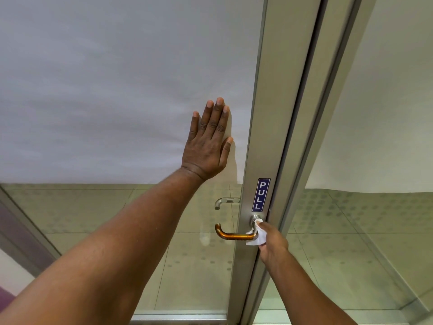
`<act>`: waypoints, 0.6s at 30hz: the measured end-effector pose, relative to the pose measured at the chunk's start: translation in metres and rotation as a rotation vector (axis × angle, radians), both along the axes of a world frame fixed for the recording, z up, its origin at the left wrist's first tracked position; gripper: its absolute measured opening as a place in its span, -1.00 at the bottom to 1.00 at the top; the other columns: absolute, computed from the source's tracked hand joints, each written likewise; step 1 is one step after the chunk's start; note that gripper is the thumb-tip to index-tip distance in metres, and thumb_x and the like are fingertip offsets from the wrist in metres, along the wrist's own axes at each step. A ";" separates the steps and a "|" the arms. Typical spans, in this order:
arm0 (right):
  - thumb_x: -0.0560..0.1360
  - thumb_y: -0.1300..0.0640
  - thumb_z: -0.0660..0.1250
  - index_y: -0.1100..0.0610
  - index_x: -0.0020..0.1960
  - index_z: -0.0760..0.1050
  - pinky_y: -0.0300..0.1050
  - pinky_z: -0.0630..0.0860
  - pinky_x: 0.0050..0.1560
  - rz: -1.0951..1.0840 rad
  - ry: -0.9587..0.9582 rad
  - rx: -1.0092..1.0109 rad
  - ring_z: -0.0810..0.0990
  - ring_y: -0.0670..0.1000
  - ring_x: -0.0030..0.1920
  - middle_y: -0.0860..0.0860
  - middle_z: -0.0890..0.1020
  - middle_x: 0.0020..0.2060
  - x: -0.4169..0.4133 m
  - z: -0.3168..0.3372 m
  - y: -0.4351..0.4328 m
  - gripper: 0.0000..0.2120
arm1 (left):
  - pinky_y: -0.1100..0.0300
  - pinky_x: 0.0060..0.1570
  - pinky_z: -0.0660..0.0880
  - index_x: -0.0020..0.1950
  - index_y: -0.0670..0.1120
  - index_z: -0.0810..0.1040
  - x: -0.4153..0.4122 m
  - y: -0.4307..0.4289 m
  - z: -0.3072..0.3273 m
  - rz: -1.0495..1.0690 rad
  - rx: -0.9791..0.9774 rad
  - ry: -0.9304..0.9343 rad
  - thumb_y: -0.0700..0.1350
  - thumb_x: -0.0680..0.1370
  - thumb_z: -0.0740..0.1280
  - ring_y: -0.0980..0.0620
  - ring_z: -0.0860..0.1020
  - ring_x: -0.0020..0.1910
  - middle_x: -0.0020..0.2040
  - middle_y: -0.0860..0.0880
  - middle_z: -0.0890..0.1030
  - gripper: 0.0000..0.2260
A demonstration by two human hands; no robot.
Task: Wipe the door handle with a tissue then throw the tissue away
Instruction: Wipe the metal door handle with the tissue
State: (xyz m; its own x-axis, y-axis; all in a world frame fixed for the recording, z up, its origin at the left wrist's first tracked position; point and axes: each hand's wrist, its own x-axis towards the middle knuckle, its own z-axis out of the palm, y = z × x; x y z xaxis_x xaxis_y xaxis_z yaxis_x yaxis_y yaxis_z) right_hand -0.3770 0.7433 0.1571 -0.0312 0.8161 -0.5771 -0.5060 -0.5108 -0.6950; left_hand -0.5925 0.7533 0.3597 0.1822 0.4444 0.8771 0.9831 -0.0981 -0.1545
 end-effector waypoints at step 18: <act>0.54 0.33 0.38 0.06 0.23 0.67 -0.10 0.48 0.22 0.333 -1.278 0.964 0.54 -0.01 0.18 0.00 0.64 0.22 0.026 -0.017 -0.027 -0.67 | -0.05 0.62 -0.26 0.68 -0.19 -0.01 -0.001 0.001 -0.001 0.015 0.001 0.012 0.01 0.69 0.08 -0.01 -0.28 0.64 0.68 -0.21 0.03 -0.38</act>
